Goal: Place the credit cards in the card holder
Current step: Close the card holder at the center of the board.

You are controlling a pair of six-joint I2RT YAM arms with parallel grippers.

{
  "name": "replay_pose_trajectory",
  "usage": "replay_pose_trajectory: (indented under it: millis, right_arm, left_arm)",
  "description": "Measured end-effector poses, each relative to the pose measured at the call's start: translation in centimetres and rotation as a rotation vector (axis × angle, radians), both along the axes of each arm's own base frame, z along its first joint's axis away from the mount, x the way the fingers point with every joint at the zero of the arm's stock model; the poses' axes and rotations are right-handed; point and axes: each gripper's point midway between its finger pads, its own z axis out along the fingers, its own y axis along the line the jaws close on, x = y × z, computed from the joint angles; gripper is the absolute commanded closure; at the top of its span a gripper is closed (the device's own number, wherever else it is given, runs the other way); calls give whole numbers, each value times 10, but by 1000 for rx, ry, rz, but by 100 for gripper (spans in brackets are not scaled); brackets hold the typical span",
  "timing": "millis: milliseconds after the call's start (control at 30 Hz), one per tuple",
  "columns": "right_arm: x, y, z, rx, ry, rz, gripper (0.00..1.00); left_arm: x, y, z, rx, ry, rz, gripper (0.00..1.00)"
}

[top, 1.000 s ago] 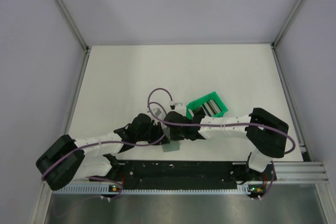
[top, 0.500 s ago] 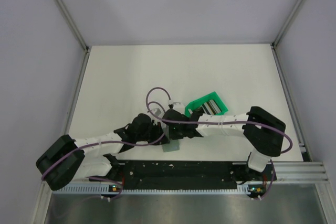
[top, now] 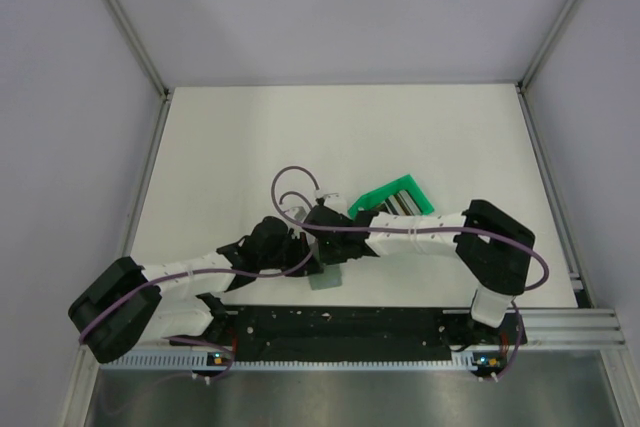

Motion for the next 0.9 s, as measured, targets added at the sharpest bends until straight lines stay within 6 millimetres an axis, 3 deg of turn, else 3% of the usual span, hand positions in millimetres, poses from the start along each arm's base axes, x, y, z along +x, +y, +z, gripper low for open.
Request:
replay_pose_trajectory:
  millis: [467,600,767,900]
  right_arm:
    - [1,-1,2,-21,-6,23,89]
    - [2,-11,4,-9,-47,24,84]
    - [4,-38,10,-8,-99,0,75]
    - [3,-42,22,46,-132,-3,75]
  left_arm:
    - [1,1,0,5,-6,8,100]
    - [5,5,5,9,-29,32,91]
    - [13,10,22,-8,-96,74,70]
    - [18,15,29,-1,-125,107,64]
